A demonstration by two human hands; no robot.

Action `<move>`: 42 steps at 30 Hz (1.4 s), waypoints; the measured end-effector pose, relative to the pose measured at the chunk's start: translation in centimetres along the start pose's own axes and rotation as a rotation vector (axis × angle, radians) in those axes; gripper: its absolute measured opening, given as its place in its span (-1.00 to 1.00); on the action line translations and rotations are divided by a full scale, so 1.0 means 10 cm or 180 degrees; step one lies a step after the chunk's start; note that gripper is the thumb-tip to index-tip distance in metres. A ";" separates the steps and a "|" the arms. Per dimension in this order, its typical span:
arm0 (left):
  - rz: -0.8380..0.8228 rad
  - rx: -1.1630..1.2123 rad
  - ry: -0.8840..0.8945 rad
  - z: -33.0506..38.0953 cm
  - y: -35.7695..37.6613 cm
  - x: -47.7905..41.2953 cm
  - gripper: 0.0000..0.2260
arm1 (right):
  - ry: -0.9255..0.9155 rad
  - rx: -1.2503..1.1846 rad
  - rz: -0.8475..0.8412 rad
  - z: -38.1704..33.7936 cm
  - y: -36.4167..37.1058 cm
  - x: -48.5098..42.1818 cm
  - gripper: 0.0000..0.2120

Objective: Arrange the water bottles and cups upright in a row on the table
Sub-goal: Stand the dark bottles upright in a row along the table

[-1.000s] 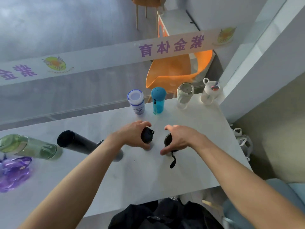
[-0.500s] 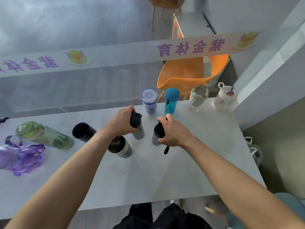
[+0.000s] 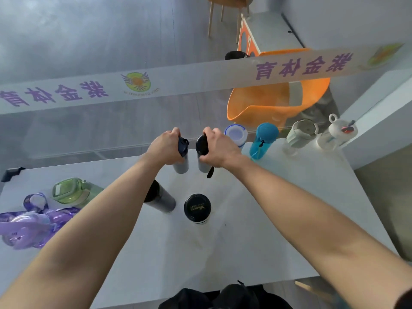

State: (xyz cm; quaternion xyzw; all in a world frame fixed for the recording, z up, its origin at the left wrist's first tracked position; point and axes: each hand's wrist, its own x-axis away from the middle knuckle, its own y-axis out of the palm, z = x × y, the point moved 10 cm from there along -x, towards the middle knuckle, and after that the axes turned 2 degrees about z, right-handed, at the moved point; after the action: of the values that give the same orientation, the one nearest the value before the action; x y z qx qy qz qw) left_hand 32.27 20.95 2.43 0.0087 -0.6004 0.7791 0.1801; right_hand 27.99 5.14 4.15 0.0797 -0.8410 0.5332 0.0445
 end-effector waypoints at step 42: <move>-0.0216 0.0024 0.0380 0.50 0.16 -0.35 -0.20 | 0.0227 0.0337 -0.0046 0.81 -0.23 -0.24 -0.28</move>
State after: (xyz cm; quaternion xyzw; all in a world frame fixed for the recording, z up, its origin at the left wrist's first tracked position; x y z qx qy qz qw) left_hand 34.00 14.96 1.50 -0.0168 -0.5849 0.7740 0.2418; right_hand 30.88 -2.91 2.32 0.0690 -0.8090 0.5791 0.0740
